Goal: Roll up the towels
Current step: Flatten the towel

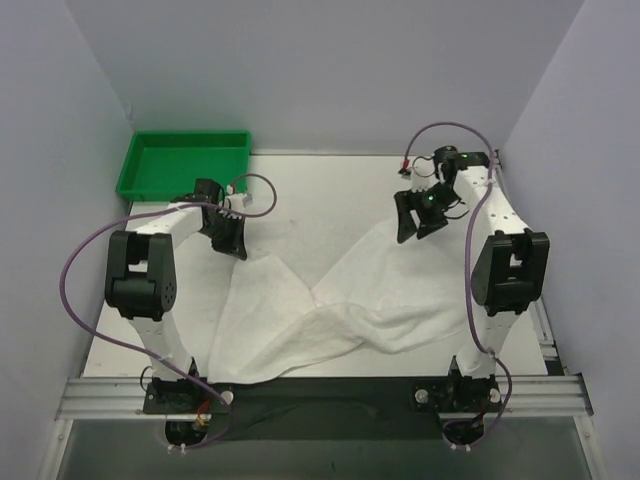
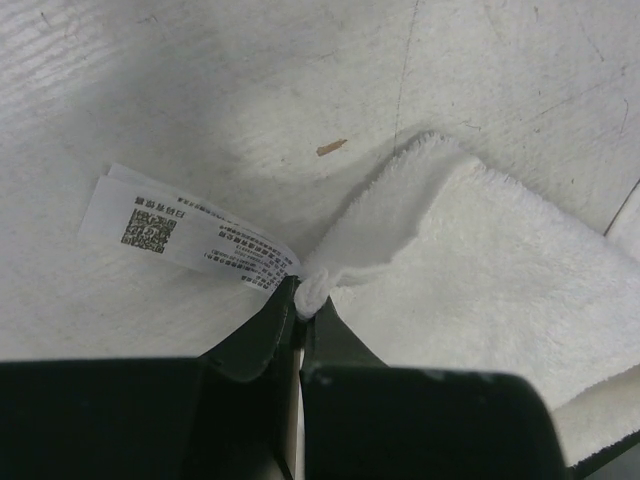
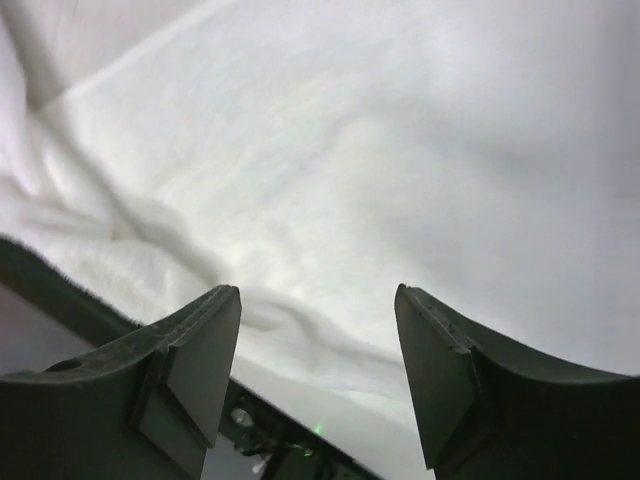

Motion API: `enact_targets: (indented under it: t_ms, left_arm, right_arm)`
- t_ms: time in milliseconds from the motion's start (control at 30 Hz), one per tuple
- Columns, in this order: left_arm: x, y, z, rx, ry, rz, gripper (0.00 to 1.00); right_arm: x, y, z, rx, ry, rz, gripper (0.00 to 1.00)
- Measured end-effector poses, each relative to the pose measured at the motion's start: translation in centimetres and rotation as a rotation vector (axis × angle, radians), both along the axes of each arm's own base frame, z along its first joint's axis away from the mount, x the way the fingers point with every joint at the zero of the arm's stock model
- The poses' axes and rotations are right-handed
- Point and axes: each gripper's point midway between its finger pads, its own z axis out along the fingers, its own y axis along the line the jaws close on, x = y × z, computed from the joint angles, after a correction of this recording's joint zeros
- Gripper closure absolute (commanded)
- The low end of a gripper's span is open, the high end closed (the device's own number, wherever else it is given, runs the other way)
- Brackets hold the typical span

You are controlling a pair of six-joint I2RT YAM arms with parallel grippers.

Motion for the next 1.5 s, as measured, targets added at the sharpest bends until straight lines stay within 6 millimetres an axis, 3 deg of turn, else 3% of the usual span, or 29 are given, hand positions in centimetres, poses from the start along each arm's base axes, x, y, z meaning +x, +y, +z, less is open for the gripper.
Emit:
enact_targets:
  t_ms: [100, 167, 233, 333, 433, 567, 867, 1033, 1067, 1133, 1167, 1267, 1400, 1500]
  left_arm:
    - [-0.5, -0.2, -0.1, 0.003, 0.012, -0.012, 0.93]
    - [-0.5, -0.1, -0.2, 0.003, 0.015, -0.011, 0.92]
    - [-0.5, 0.0, -0.2, 0.001, 0.018, -0.007, 0.92]
    - [-0.6, 0.1, -0.1, -0.01, 0.025, 0.0, 0.92]
    - [-0.7, 0.2, 0.0, -0.021, 0.033, 0.008, 0.92]
    - [-0.6, 0.4, 0.3, -0.036, 0.036, 0.019, 0.9]
    - [0.2, 1.0, 0.9, -0.08, 0.036, 0.055, 0.88]
    - [0.3, 1.4, 1.0, -0.095, 0.042, 0.077, 0.88]
    - [0.4, 1.5, 1.1, -0.096, 0.042, 0.08, 0.88]
    - [0.4, 1.7, 1.1, -0.103, 0.043, 0.086, 0.9]
    - [0.4, 1.9, 1.1, -0.105, 0.044, 0.093, 0.92]
    - [0.6, 3.0, 1.1, -0.107, 0.045, 0.124, 0.95]
    - [0.8, 4.6, 1.3, -0.111, 0.045, 0.168, 0.99]
    - [1.2, 5.8, 2.2, -0.118, 0.035, 0.201, 0.99]
  right_arm:
    - [8.2, -4.4, 2.9, -0.018, -0.19, -0.155, 0.37]
    - [12.1, -6.4, 3.5, -0.038, -0.255, -0.223, 0.37]
    - [14.8, -7.1, 2.8, -0.05, -0.284, -0.258, 0.37]
    - [16.5, -6.7, 0.4, -0.056, -0.259, -0.272, 0.37]
    - [16.6, -5.9, -2.6, -0.062, -0.195, -0.27, 0.35]
    - [16.5, -5.2, -5.2, -0.065, -0.141, -0.268, 0.33]
    - [16.6, -3.3, -6.8, -0.049, -0.126, -0.237, 0.32]
    - [16.2, -2.2, -8.7, -0.021, -0.079, -0.226, 0.39]
    - [16.2, -1.9, -8.6, -0.007, -0.077, -0.224, 0.43]
    - [16.2, -1.5, -8.5, 0.018, -0.074, -0.22, 0.61]
    - [16.1, -1.3, -8.4, 0.029, -0.068, -0.222, 0.77]
    - [15.9, -0.9, -8.4, 0.073, -0.051, -0.224, 1.0]
    - [15.1, -1.2, -8.0, 0.128, -0.019, -0.25, 1.0]
    - [14.7, -3.0, -5.8, 0.172, -0.03, -0.297, 1.0]
